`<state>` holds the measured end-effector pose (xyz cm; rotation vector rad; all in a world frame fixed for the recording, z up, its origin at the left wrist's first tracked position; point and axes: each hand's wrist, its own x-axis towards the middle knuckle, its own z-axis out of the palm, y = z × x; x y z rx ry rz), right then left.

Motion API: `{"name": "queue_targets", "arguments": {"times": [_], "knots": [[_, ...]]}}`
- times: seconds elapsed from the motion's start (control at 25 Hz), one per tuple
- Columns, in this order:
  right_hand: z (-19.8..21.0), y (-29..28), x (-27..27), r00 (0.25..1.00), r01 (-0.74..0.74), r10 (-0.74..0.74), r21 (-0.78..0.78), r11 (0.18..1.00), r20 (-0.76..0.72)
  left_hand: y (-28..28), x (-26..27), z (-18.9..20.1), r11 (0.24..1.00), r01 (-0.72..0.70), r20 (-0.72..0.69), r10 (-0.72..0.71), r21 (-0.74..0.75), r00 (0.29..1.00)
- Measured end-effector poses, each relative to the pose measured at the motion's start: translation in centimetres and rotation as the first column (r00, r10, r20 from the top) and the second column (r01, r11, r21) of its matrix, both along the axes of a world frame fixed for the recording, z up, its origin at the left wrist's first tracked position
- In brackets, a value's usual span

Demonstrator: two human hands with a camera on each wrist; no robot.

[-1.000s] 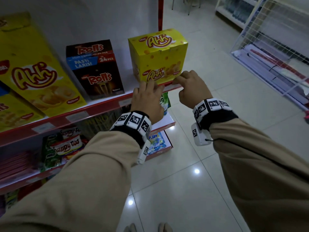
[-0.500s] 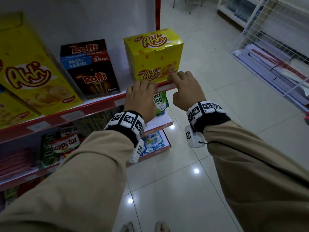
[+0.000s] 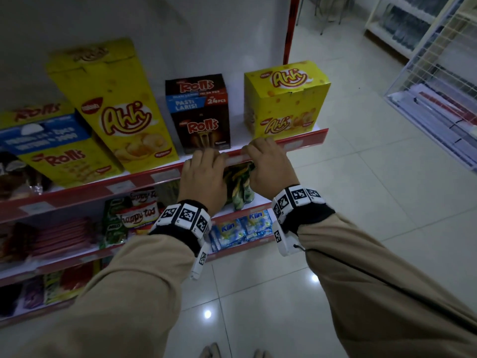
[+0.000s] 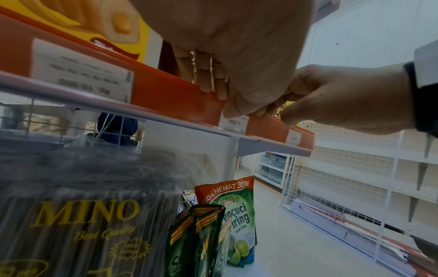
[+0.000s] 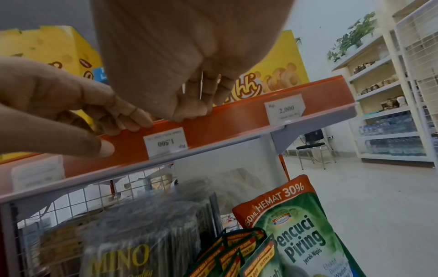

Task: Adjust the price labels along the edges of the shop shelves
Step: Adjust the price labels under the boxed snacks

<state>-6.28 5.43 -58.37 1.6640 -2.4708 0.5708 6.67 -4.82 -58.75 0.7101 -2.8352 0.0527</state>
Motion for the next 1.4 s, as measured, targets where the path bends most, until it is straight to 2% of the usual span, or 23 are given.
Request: {"name": "queue_targets", "arguments": {"times": [0.16,0.36,0.52,0.76,0.88,1.04,1.16,1.24,1.28,1.4], "knots": [[-0.2,-0.1,0.9,1.0,-0.009,0.008,-0.049,0.999,-0.03,-0.2,0.5,0.2,0.999,0.016,0.029,-0.017,0.041,0.999],[-0.3,-0.1,1.0,0.998,0.015,-0.013,0.03,0.999,-0.066,-0.3,0.7,0.2,0.998,0.035,0.071,-0.04,0.059,0.997],[-0.5,-0.3,0.9,0.995,0.035,-0.032,0.029,0.999,-0.096,-0.3,0.4,0.3,0.996,0.023,0.08,-0.03,0.086,0.996],[-0.5,-1.4,0.9,0.989,0.105,-0.084,0.173,0.979,-0.123,-0.7,0.8,0.1,0.999,0.031,0.069,-0.034,0.044,0.997],[-0.4,-1.8,0.8,0.984,0.142,-0.117,0.205,0.968,-0.131,-1.1,0.9,0.3,0.996,0.026,0.059,-0.031,0.084,0.998],[0.0,-1.9,0.6,0.988,0.153,-0.149,0.135,0.979,-0.038,-1.8,1.4,0.3,0.988,0.067,0.028,-0.072,0.136,0.997],[0.8,-2.3,0.0,0.971,0.168,-0.157,-0.044,0.985,0.178,-2.3,1.4,0.2,0.981,0.078,-0.015,-0.076,0.179,0.997],[1.1,-2.5,-0.2,0.905,0.228,-0.145,-0.167,0.959,0.399,-2.5,1.3,0.2,0.966,0.08,-0.114,-0.053,0.247,0.992],[1.2,-2.5,0.0,0.838,0.282,-0.135,-0.208,0.937,0.528,-2.5,1.2,0.1,0.953,0.084,-0.178,-0.033,0.29,0.984],[0.9,-2.6,1.5,0.521,0.405,0.014,-0.262,0.876,0.853,-2.4,1.0,-0.1,0.931,0.087,-0.299,0.025,0.355,0.954]]}}
